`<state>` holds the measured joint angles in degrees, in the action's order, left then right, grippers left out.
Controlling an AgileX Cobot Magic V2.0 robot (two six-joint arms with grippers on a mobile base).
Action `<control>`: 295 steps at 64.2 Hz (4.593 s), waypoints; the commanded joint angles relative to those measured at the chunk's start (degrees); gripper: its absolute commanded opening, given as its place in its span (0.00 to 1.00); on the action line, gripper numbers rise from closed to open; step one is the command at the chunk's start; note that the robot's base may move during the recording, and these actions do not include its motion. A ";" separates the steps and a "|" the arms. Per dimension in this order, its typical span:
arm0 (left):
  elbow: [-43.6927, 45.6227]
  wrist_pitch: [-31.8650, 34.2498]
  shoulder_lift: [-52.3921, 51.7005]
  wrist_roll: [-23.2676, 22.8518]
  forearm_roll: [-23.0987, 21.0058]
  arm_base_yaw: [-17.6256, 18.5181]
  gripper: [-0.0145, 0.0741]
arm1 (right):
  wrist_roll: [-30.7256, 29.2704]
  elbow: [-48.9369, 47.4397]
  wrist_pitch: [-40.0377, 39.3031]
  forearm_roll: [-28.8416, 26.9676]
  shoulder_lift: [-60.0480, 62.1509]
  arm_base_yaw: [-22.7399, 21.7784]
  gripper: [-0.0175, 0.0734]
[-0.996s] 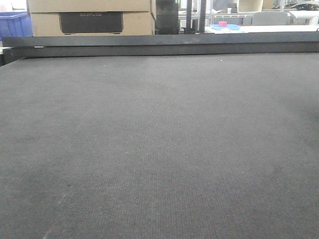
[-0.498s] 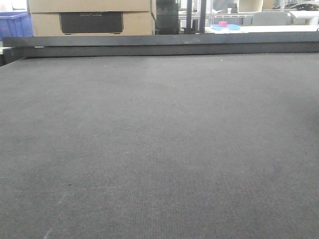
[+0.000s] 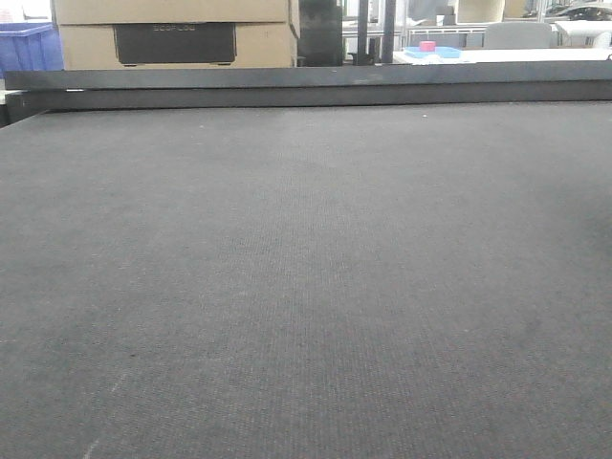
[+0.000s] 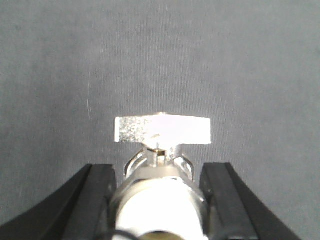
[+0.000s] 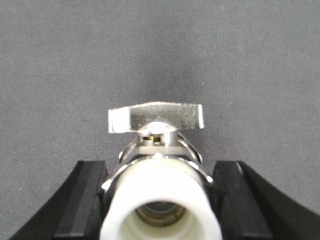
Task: Place valve from conveyor to right shelf box
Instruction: 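Lift both held valves up off the conveyor belt, then drive the base away from the conveyor holding both valves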
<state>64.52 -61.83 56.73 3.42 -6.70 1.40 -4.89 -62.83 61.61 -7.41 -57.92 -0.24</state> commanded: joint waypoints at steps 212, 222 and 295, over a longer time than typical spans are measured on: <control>0.68 28.76 -0.59 0.01 -0.60 -0.10 0.04 | -0.43 -0.83 -26.06 -0.09 0.87 -0.26 0.01; 0.68 28.76 -0.59 0.01 -0.60 -0.10 0.04 | -0.43 -0.83 -26.06 -0.09 0.87 -0.26 0.01; 0.68 28.76 -0.59 0.01 -0.60 -0.10 0.04 | -0.43 -0.83 -26.06 -0.09 0.87 -0.26 0.01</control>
<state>64.52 -35.49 56.73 3.42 -6.71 1.40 -4.93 -62.83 39.62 -7.44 -57.92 -0.24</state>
